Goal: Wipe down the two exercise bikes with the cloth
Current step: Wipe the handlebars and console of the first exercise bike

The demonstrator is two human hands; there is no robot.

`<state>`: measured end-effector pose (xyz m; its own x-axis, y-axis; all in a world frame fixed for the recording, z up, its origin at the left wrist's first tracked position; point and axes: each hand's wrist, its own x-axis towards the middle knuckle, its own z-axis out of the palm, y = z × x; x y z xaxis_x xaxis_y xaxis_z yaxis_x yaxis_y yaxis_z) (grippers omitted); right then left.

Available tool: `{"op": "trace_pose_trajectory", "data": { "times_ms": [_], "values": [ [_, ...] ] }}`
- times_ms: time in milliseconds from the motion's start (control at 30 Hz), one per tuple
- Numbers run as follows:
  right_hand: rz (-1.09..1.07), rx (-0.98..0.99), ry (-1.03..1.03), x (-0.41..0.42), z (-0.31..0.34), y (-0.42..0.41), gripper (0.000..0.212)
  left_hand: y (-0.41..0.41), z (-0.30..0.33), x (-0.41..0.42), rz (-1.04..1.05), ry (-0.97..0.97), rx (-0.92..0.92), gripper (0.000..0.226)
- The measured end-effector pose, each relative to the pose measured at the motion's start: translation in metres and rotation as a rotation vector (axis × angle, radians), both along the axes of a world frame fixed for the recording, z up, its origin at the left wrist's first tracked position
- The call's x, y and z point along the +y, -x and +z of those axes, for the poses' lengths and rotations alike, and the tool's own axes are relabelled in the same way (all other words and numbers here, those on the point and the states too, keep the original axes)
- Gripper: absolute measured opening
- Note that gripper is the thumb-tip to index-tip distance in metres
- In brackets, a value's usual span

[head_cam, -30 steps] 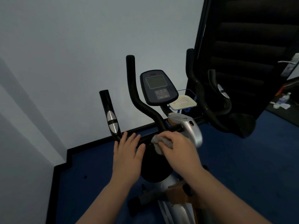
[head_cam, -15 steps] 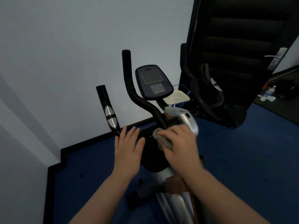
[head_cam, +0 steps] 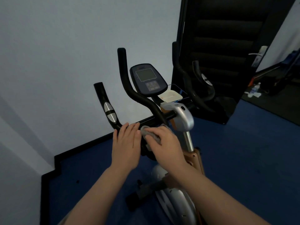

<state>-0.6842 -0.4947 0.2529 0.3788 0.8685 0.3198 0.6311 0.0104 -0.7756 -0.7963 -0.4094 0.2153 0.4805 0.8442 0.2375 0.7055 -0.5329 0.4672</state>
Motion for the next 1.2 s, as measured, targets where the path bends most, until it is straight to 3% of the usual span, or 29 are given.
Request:
{"op": "trace_pose_trajectory", "data": {
  "times_ms": [167, 233, 467, 700, 1033, 1200],
  "values": [
    [0.090, 0.280, -0.007, -0.025, -0.013, 0.003, 0.022, 0.000, 0.001, -0.002, -0.002, 0.012, -0.030, 0.067],
    [0.111, 0.307, -0.013, -0.033, -0.018, 0.005, 0.023, 0.000, 0.002, -0.002, 0.003, 0.008, -0.027, 0.066],
    [-0.074, -0.154, -0.032, 0.001, -0.007, 0.007, 0.027, 0.000, 0.001, -0.002, 0.013, -0.055, 0.084, 0.050],
    [-0.049, -0.150, -0.074, -0.024, -0.028, 0.012, 0.032, 0.002, 0.004, -0.002, -0.001, -0.037, 0.035, 0.052],
    [-0.239, -0.462, -0.163, -0.012, -0.030, 0.016, 0.018, 0.002, 0.003, -0.002, 0.000, -0.043, 0.047, 0.052],
    [-0.137, -0.637, -0.242, -0.016, -0.034, -0.004, 0.019, 0.002, 0.008, -0.001, -0.016, 0.005, 0.049, 0.050]
  ]
}}
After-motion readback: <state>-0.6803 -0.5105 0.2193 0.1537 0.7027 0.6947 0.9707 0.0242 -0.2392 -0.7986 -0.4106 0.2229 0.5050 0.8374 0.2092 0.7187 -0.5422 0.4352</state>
